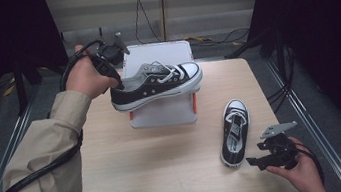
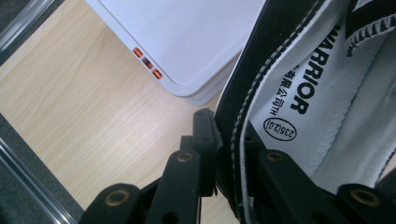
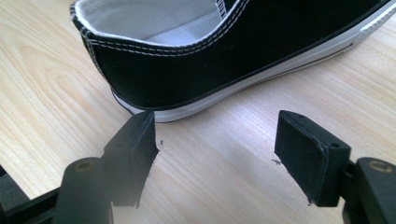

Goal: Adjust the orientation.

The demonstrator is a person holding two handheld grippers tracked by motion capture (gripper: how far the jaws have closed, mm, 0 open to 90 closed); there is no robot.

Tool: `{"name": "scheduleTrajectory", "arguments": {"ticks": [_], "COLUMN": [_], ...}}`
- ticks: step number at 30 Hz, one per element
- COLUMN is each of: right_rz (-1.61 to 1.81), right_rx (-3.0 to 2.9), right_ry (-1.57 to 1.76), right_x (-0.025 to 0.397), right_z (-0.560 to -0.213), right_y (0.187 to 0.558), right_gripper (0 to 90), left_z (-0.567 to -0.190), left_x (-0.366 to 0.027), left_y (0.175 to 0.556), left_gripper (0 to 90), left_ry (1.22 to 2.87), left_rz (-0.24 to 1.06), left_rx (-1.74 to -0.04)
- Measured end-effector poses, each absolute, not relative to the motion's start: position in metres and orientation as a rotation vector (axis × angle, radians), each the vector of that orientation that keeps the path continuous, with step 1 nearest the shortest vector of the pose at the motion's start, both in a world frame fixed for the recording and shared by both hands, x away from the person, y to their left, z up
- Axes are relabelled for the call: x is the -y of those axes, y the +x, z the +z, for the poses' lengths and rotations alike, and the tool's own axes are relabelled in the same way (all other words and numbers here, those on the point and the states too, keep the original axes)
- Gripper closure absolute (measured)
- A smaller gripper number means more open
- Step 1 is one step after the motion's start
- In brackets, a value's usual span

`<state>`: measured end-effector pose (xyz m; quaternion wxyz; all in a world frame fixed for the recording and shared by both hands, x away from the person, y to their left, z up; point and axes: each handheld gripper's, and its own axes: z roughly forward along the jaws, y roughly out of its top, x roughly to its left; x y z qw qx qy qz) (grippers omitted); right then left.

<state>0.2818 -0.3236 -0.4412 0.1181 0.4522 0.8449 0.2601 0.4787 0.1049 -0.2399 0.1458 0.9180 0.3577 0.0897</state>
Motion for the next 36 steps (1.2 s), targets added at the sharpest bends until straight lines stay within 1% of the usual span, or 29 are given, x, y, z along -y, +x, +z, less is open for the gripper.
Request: {"name": "scheduleTrajectory", "arguments": {"ticks": [6, 14, 20, 22, 23, 24, 25, 26, 27, 28, 29, 30, 31, 32, 33, 36], "right_rz": [0.757, 0.755, 0.737, 0.709, 0.705, 0.705, 0.705, 0.705, 0.700, 0.700, 0.714, 0.714, 0.728, 0.728, 0.701, 0.666], "right_rx": [-2.472, -2.475, -2.500, -2.505, -2.513, -2.513, -2.531, -2.531, -2.554, -2.554, -2.573, -2.573, -2.594, -2.594, -2.617, -2.641], "right_ry": [1.331, 1.335, 1.272, 1.227, 1.212, 1.212, 1.169, 1.169, 1.128, 1.128, 1.081, 1.081, 1.030, 1.030, 0.974, 0.938], "right_x": [0.326, 0.325, 0.312, 0.306, 0.303, 0.303, 0.294, 0.294, 0.284, 0.284, 0.272, 0.272, 0.259, 0.259, 0.244, 0.225], "right_z": [-0.444, -0.443, -0.431, -0.418, -0.413, -0.413, -0.401, -0.401, -0.389, -0.389, -0.377, -0.377, -0.367, -0.367, -0.359, -0.353], "right_y": [0.282, 0.284, 0.287, 0.295, 0.298, 0.298, 0.309, 0.309, 0.321, 0.321, 0.334, 0.334, 0.350, 0.350, 0.364, 0.384], "right_gripper": [29.4, 29.4, 29.3, 29.3, 29.2, 29.2, 29.2, 29.2, 29.2, 29.2, 29.2, 29.2, 31.7, 31.7, 33.0, 34.1], "left_z": [-0.245, -0.252, -0.253, -0.254, -0.255, -0.255, -0.256, -0.257, -0.258, -0.258, -0.260, -0.260, -0.263, -0.263, -0.267, -0.275], "left_x": [-0.103, -0.111, -0.117, -0.121, -0.122, -0.122, -0.123, -0.124, -0.125, -0.125, -0.126, -0.126, -0.127, -0.127, -0.128, -0.132], "left_y": [0.495, 0.515, 0.531, 0.539, 0.541, 0.541, 0.544, 0.547, 0.551, 0.551, 0.554, 0.554, 0.554, 0.554, 0.555, 0.554], "left_gripper": [82.2, 81.7, 81.7, 81.4, 81.5, 81.4, 81.3, 81.3, 81.0, 81.2, 80.9, 80.6, 80.5, 79.8, 78.7, 77.8], "left_ry": [2.632, 2.600, 2.561, 2.543, 2.540, 2.540, 2.521, 2.514, 2.502, 2.502, 2.484, 2.484, 2.492, 2.492, 2.497, 2.470], "left_rz": [0.306, 0.307, 0.323, 0.339, 0.323, 0.323, 0.330, 0.329, 0.345, 0.345, 0.365, 0.365, 0.381, 0.381, 0.368, 0.344], "left_rx": [-1.073, -1.124, -1.170, -1.190, -1.205, -1.205, -1.215, -1.229, -1.248, -1.248, -1.274, -1.274, -1.294, -1.294, -1.316, -1.336]}}
